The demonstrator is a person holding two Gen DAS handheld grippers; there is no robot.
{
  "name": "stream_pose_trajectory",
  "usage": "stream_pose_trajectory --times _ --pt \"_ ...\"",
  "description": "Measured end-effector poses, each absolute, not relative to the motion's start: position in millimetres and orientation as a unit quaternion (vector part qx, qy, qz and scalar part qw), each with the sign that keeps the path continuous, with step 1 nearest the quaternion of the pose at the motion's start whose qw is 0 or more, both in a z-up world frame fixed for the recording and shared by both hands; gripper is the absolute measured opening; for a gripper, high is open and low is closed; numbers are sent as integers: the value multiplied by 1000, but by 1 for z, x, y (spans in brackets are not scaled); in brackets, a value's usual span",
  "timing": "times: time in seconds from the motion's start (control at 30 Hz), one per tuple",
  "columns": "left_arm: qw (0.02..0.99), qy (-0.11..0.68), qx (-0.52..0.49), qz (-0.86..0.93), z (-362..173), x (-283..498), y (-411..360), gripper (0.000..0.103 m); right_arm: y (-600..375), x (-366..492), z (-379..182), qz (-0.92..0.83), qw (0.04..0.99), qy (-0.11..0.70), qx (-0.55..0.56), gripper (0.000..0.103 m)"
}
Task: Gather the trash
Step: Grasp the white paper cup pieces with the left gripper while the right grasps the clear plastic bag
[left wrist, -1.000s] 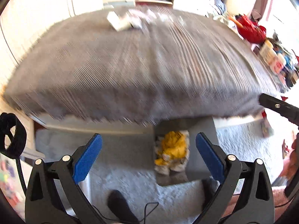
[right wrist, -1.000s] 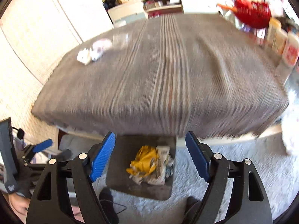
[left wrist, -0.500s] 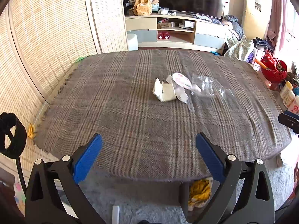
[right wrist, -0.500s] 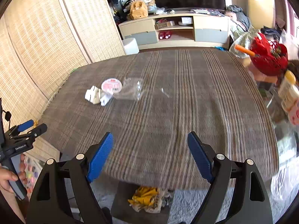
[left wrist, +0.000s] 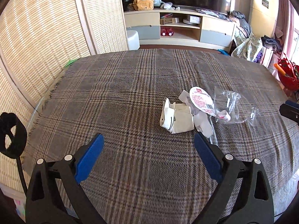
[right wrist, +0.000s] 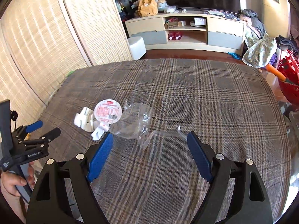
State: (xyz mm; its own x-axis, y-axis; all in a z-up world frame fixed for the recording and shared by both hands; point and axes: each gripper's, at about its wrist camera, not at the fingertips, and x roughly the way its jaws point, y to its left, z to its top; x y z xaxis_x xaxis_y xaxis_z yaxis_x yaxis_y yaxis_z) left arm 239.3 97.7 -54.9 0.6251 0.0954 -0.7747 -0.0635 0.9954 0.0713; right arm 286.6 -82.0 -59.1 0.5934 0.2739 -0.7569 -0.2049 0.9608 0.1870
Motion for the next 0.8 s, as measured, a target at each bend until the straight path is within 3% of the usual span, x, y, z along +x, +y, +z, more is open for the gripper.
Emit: stream_pose_trajectory --times 0.27,0.6,0.67,0.8 --pt "900 434 10 30 -78 270 104 72 -67 325 -87 156 879 448 51 64" --pt "894 448 17 17 -99 291 101 64 -48 340 -117 164 865 474 28 47" --pt "892 452 17 11 -102 294 99 51 -46 341 -120 170 862 477 26 33" --pt "886 462 31 2 -110 297 89 24 -43 336 -118 181 862 473 18 17"
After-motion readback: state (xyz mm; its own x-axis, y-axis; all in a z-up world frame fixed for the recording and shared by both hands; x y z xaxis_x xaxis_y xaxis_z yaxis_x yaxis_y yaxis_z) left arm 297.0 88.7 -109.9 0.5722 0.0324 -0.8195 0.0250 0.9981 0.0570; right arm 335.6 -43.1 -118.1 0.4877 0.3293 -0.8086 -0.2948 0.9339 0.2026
